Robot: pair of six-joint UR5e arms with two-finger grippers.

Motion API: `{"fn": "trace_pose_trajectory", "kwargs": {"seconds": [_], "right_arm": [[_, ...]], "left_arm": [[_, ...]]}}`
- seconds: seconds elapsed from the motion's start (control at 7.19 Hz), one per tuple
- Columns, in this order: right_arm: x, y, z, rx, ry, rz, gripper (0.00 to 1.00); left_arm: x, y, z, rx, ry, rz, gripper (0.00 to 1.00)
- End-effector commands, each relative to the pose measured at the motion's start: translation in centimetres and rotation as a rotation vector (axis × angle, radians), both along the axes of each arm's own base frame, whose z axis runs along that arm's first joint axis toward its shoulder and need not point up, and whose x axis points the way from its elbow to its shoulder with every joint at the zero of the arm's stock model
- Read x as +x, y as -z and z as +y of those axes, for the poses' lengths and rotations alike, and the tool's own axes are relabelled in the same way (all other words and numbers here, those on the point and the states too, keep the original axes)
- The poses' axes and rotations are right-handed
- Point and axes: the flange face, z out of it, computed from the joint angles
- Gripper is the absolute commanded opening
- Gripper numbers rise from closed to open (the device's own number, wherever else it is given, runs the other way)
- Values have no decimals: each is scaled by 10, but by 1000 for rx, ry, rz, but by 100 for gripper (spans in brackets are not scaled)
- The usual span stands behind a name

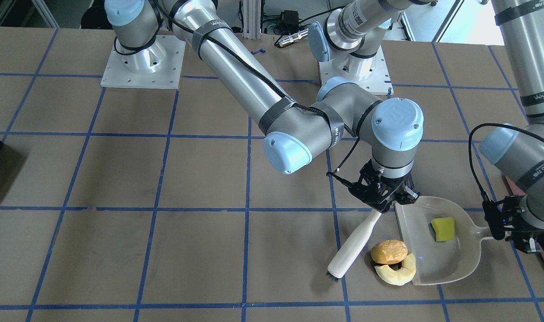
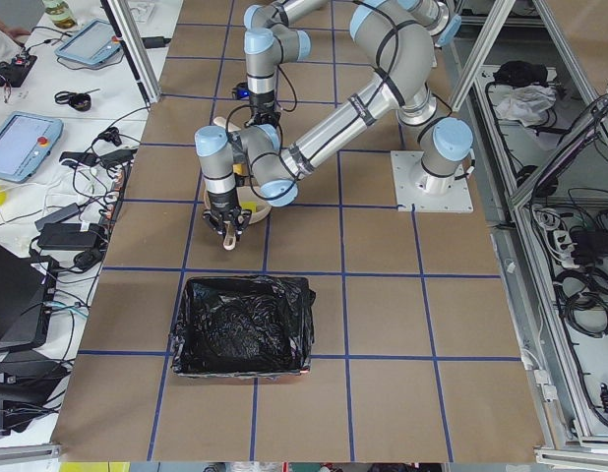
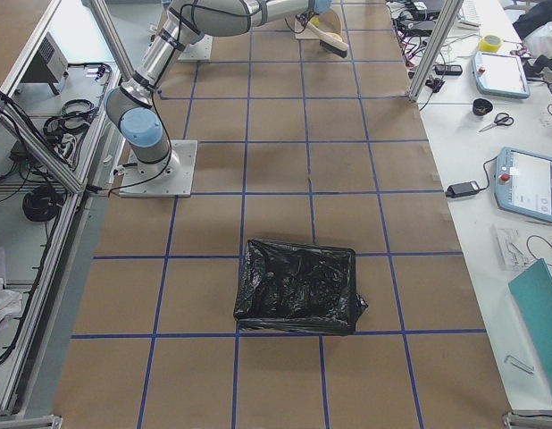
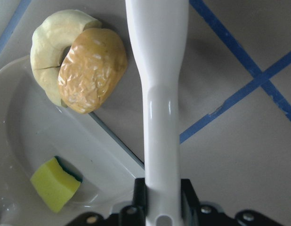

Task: Sweep and dump trash in nearest bin
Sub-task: 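Sweep the bread roll into the dustpan with the right brush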

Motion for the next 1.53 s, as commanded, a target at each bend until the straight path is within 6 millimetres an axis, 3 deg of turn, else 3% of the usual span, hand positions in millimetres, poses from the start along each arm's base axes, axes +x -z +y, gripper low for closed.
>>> {"fn": "trace_pose_trajectory", "kwargs": {"seconds": [0.0,0.42,0.83,0.97,1.25,1.39], "right_arm": [[3,23,-5,28,29,9,0],[11,32,4,29,-267,-55,0],[7,46,11,-27,-743,-84,0],[10,38,14,-66,-829,-107,0],[27,40,32,-164,-1094,-136,0],[43,44,46,-191,-1116,-143,0]], "left_arm": [[0,0,1,3,-3,-5,0],[0,1,1,4,-5,-5,0],[0,4,0,8,-5,-3,0],[1,5,0,9,-5,-2,0],[1,5,0,9,-5,-2,0],[1,5,0,9,-5,-2,0]]}}
